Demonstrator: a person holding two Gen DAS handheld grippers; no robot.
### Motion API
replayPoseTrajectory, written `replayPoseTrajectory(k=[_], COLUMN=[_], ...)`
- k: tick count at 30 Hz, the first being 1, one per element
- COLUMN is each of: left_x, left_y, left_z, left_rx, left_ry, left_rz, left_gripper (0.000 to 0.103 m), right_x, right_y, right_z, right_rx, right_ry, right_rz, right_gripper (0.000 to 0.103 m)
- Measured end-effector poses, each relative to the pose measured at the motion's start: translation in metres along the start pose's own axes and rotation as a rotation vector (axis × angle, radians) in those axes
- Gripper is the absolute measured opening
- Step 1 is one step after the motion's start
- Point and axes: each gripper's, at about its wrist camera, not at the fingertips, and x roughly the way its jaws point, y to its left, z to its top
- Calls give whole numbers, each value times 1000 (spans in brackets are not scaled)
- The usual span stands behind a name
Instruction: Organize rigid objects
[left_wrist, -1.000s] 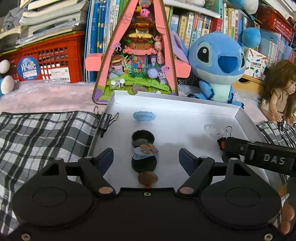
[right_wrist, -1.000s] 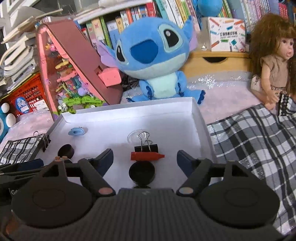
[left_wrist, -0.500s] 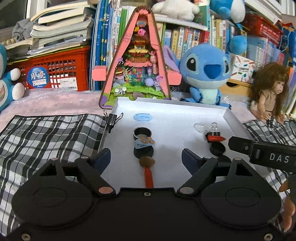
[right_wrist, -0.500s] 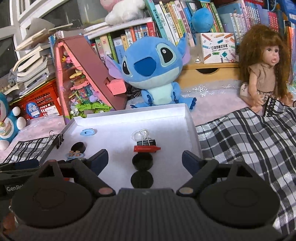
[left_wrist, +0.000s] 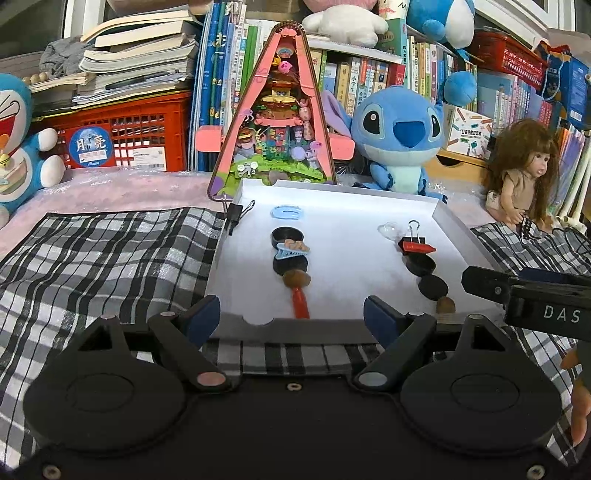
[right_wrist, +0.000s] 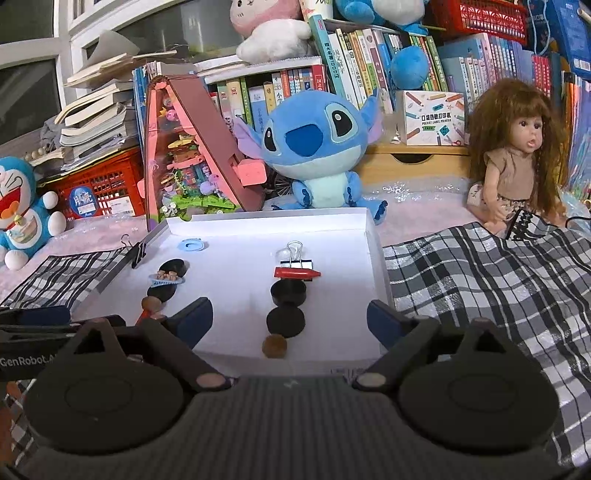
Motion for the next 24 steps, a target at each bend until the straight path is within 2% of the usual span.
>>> replayPoseTrajectory(k=[15,24], left_x=[-13,-12], left_y=[1,1], left_z=[-28,-48], left_rx=[14,28], left_ry=[4,12], left_rz=[17,37], left_gripper=[84,84], right_x=[-20,-22], right_y=[4,4], right_z=[-19,-42], right_rx=[-30,-38], right_ry=[-19,7], right_rz=[-10,-18], right_gripper=[97,98])
